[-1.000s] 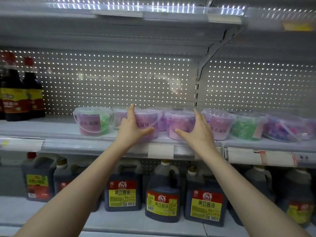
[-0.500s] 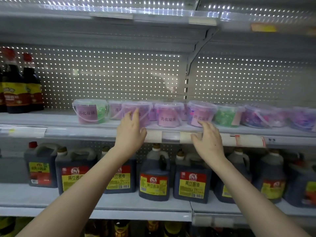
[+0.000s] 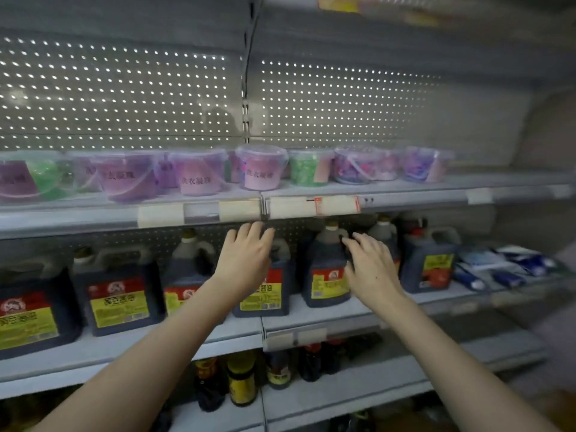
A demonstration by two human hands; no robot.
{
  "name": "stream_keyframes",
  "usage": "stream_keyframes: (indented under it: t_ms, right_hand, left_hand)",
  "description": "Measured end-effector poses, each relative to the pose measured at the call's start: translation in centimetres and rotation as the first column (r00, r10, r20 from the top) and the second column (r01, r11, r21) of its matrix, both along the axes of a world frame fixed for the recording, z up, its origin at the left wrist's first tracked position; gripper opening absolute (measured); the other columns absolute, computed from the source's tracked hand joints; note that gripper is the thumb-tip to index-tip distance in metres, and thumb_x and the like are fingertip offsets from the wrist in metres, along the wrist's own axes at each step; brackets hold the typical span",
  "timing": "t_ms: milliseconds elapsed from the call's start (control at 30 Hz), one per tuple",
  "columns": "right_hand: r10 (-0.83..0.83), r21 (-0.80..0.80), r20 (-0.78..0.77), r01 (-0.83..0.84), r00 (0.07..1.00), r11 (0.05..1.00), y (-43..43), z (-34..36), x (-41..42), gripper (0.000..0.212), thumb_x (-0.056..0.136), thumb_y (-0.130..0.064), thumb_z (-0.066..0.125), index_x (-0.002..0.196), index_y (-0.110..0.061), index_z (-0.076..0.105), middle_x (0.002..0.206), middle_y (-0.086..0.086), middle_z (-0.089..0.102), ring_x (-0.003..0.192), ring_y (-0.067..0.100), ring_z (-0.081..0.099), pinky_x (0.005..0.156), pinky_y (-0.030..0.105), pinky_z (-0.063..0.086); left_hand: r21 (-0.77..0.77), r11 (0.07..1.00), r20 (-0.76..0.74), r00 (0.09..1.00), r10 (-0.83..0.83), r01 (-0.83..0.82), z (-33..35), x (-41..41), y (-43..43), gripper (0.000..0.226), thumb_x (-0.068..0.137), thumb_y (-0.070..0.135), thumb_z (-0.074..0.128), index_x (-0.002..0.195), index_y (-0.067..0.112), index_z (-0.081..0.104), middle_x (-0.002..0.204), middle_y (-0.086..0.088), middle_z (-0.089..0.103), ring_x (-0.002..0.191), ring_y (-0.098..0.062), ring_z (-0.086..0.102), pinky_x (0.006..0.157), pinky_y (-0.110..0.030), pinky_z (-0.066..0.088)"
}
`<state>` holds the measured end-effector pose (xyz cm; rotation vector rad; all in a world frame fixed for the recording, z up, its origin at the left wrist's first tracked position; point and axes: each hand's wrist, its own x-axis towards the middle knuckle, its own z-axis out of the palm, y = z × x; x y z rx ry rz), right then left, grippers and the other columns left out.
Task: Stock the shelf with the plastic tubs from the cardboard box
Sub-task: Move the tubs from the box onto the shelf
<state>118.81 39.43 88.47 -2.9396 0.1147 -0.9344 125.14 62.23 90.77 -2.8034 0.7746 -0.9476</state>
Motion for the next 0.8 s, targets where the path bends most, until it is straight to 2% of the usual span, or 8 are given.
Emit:
stream_keyframes:
  t_ms: [200,267,400,500,600,667,733,800]
  right_hand:
    - [-0.124,0.024,-0.101,0.127,0.987,0.992,-9.0,-4.8,-5.0,0.049,0.072,-0.005,0.067,0.121,-0.008,0.059,0.127,0.016,0.056,0.118,0.035,0.052,0.097,0.047,0.042]
    - [-0.171,0.026,-0.128,0.176,0.977,0.984,-11.8,-6.4,-7.1,0.050,0.079,-0.007,0.062,0.128,-0.010,0.054,0.134,0.014,0.049,0.125,0.033,0.045,0.103,0.044,0.036]
    - [-0.248,0.041,-0.200,0.261,0.948,0.965,-17.7,-9.8,-11.6,0.053,0.087,-0.016,0.054,0.139,-0.013,0.041,0.145,0.010,0.037,0.135,0.027,0.032,0.110,0.040,0.026]
    - [-0.296,0.098,-0.232,0.325,0.927,0.941,-21.8,-12.7,-15.3,0.052,0.086,-0.010,0.055,0.137,-0.011,0.045,0.144,0.014,0.039,0.133,0.030,0.035,0.109,0.042,0.027]
    - [-0.354,0.120,-0.310,0.406,0.882,0.906,-25.9,-15.0,-19.3,0.051,0.082,-0.010,0.057,0.133,-0.009,0.050,0.139,0.015,0.045,0.128,0.032,0.041,0.106,0.043,0.030]
    - [-0.379,0.127,-0.315,0.435,0.870,0.892,-28.6,-17.1,-21.9,0.044,0.075,-0.016,0.060,0.118,-0.007,0.061,0.122,0.017,0.059,0.112,0.035,0.056,0.096,0.046,0.043]
    - [-0.428,0.137,-0.353,0.499,0.832,0.856,-31.1,-19.0,-24.4,0.042,0.068,-0.028,0.073,0.104,-0.009,0.067,0.105,0.014,0.066,0.096,0.032,0.064,0.084,0.043,0.052]
    - [-0.478,0.143,-0.385,0.563,0.789,0.814,-32.6,-20.4,-26.9,0.049,0.069,-0.030,0.078,0.112,-0.013,0.064,0.114,0.010,0.062,0.106,0.028,0.059,0.092,0.039,0.045]
  left_hand:
    - [0.047,0.990,-0.095,0.987,-0.131,0.136,-3.6,-2.2,-9.9,0.049,0.087,0.021,0.051,0.135,0.014,0.041,0.133,-0.008,0.046,0.120,-0.032,0.045,0.094,-0.043,0.036]
    - [0.054,0.982,-0.122,0.977,-0.175,0.183,-4.8,-3.1,-13.2,0.045,0.081,0.017,0.059,0.125,0.011,0.051,0.123,-0.011,0.053,0.111,-0.035,0.051,0.088,-0.045,0.041]
    - [0.121,0.956,-0.171,0.954,-0.245,0.267,-7.7,-5.3,-20.3,0.043,0.055,0.012,0.076,0.096,0.008,0.065,0.087,-0.012,0.062,0.077,-0.035,0.060,0.064,-0.041,0.049]
    - [0.143,0.925,-0.189,0.928,-0.323,0.351,-10.4,-7.3,-25.8,0.041,0.053,0.013,0.077,0.093,0.010,0.065,0.087,-0.011,0.064,0.074,-0.034,0.061,0.060,-0.039,0.049]
    - [0.180,0.890,-0.301,0.885,-0.355,0.419,-12.8,-9.6,-31.0,0.032,0.072,0.012,0.064,0.104,0.009,0.059,0.102,-0.012,0.060,0.090,-0.035,0.058,0.074,-0.043,0.046]
    - [0.198,0.866,-0.346,0.859,-0.377,0.460,-14.6,-11.3,-34.3,0.031,0.086,0.015,0.049,0.116,0.011,0.050,0.118,-0.011,0.052,0.108,-0.034,0.050,0.088,-0.042,0.039]
    - [0.211,0.844,-0.376,0.838,-0.395,0.492,-16.2,-13.3,-37.3,0.037,0.089,0.018,0.045,0.126,0.013,0.044,0.125,-0.010,0.047,0.115,-0.032,0.046,0.093,-0.041,0.036]
    - [0.190,0.830,-0.409,0.811,-0.419,0.524,-17.8,-15.1,-40.0,0.042,0.088,0.018,0.045,0.130,0.015,0.044,0.126,-0.009,0.048,0.115,-0.031,0.047,0.094,-0.040,0.037]
